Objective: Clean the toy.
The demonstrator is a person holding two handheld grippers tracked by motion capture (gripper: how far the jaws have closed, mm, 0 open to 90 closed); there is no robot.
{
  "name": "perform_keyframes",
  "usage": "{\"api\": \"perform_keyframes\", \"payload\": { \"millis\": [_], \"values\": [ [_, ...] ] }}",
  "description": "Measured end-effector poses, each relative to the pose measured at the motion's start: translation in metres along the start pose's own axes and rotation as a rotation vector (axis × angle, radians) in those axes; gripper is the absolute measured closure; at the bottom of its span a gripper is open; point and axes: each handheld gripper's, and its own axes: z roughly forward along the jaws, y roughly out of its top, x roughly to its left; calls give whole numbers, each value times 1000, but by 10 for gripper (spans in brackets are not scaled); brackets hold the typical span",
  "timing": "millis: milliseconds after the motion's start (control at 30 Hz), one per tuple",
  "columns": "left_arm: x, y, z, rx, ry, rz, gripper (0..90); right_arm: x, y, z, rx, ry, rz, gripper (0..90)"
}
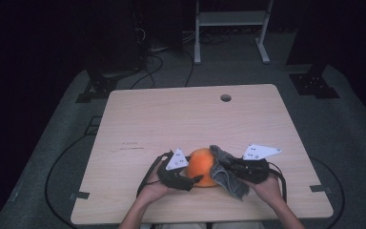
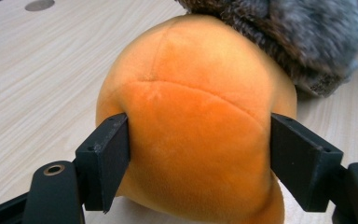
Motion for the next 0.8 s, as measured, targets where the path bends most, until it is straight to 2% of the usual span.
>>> {"api": "perform_keyframes", "payload": {
  "millis": [33,67,100,167,267,333,400,467,500,600,667,700,733,767,800],
  "values": [
    [1,-1,0,-3,-3,-4,246,-4,-3,0,5,-14,10,806],
    [1,-2,0,-6,-4,-8,246,-13,-11,-1,25,-35,53,807],
    [2,-3,0,-3,-6,-8,246,-13,-11,-1,25,-35,53,807],
    [3,-4,0,-3,-8,-12,245,-21,-17,-3,42,-52,91,806],
    [4,-5,0,0,-9,-12,243,-18,-13,-5,24,-54,67,806],
    [5,-6,-1,1,-12,-10,242,-14,-9,-5,2,-38,47,806],
    [6,-7,-1,-3,-13,-6,239,-14,-11,-2,15,-27,50,806],
    [5,-7,-1,-11,-10,-5,239,-19,-16,1,35,-13,90,805],
    [5,-6,-1,-9,-10,-4,239,-25,-19,1,63,-24,121,806],
    [2,-5,-1,-14,-3,12,239,-27,-20,0,80,-35,127,806],
    [1,-4,-1,-11,2,29,240,-25,-16,-4,57,-34,116,806],
    [-3,-1,-1,-13,8,64,245,-20,-6,-9,9,-20,90,806],
    [-3,-1,-1,-13,8,64,248,-20,-6,-9,9,-20,90,806],
    [-6,0,-1,-8,10,92,252,-11,7,-13,-37,14,67,806],
    [-9,2,0,-11,12,112,252,-11,7,-13,-37,14,67,806]
  ]
}}
